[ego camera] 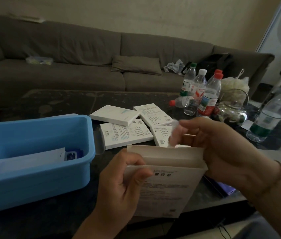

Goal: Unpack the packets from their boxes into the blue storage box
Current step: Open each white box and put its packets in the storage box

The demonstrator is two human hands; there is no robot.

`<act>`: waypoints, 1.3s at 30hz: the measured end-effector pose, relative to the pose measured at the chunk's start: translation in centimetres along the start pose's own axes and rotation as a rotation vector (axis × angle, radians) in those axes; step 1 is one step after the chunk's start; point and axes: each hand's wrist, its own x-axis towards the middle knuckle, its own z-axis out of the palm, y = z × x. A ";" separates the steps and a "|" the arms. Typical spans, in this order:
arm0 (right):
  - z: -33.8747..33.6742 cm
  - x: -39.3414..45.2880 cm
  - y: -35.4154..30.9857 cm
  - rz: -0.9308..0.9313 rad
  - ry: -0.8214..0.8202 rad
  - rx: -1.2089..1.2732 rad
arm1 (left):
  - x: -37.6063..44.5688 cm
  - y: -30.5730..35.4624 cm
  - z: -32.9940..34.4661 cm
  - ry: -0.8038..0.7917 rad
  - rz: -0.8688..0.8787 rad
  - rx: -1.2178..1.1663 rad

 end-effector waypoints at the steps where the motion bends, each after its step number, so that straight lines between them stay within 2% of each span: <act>1: -0.1 0.3 -0.2 -0.024 0.030 0.031 | 0.0 0.0 0.0 0.002 -0.001 -0.006; 3: -0.7 0.7 -0.2 -0.167 0.109 0.029 | 0.0 0.1 0.0 0.011 -0.017 -0.039; 4: -1.3 0.7 0.1 -0.297 0.176 -0.015 | 0.0 0.3 0.0 0.017 -0.035 -0.064; 6: -2.2 -0.4 1.5 -0.599 0.378 -0.158 | 0.0 0.6 0.1 0.023 -0.071 -0.115; 8: -2.9 -1.8 3.9 -0.753 0.520 -0.199 | 0.0 1.0 0.1 0.022 -0.098 -0.154; 9: -3.1 -2.3 5.2 -0.739 0.528 -0.170 | 0.0 1.1 0.1 0.025 -0.114 -0.167; 13: -3.4 -2.0 8.4 -0.476 0.377 -0.066 | -0.3 1.5 0.4 0.055 -0.171 -0.162; 15: -2.9 -1.9 8.3 -0.447 0.331 -0.031 | -0.4 1.7 0.4 0.100 -0.238 -0.202; 18: -2.3 -2.1 7.5 -0.495 0.318 -0.037 | -0.2 2.2 0.4 0.155 -0.390 -0.495; 22: -2.3 -2.2 6.8 -0.542 0.334 -0.157 | 0.1 2.1 0.4 0.217 -0.400 -0.639; 26: -2.8 -2.1 7.2 -0.684 0.381 -0.303 | 0.0 1.7 -0.1 0.090 -0.283 -0.463; 28: -2.7 -2.3 7.3 -0.778 0.328 -0.325 | -0.1 1.6 -0.2 0.066 -0.249 -0.348; 30: -2.2 -2.6 7.4 -0.849 0.341 -0.384 | -0.2 1.6 0.0 0.063 -0.235 -0.297; 33: -1.9 -2.3 7.4 -0.844 0.426 -0.390 | -0.1 1.7 0.2 0.077 -0.230 -0.297; 39: -1.7 -2.1 7.6 -0.793 0.439 -0.342 | 0.1 1.9 0.9 0.159 -0.279 -0.346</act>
